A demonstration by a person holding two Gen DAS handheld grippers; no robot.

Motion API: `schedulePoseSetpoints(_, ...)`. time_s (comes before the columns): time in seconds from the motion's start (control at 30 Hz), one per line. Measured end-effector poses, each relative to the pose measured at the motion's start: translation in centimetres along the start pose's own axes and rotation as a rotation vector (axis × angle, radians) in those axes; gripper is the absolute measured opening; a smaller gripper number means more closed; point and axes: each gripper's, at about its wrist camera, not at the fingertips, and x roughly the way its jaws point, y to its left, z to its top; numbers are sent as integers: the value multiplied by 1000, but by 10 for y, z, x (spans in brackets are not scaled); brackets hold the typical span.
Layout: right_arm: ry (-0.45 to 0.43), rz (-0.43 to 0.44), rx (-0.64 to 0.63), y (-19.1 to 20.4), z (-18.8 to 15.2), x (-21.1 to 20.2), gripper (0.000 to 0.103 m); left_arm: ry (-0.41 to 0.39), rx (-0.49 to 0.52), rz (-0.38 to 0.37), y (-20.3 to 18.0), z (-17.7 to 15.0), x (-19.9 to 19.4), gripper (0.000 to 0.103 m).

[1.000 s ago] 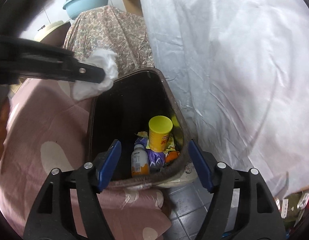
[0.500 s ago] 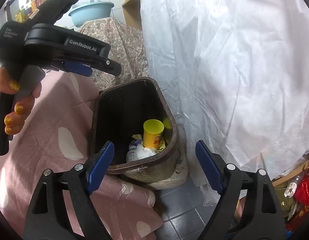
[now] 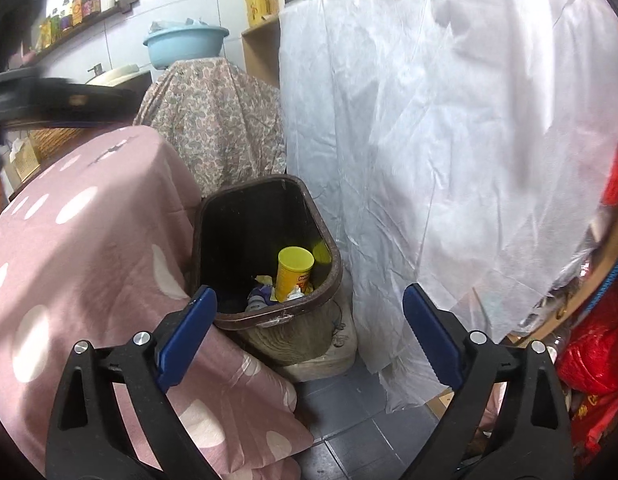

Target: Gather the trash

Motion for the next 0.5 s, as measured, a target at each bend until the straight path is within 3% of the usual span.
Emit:
schedulePoseSetpoints(0.27,-139,60,-28,47,1,-65,97,-184,-10,140,17,-57,-99,98)
schedulePoseSetpoints(0.37,-196,112,-37,71,1,-94,97,-295,-55,186,28,-90,-139,98)
schedulePoseSetpoints(0.5,-285,199,-24,97,-3,-132,97,-352,-123,344,37,-128,-183,98)
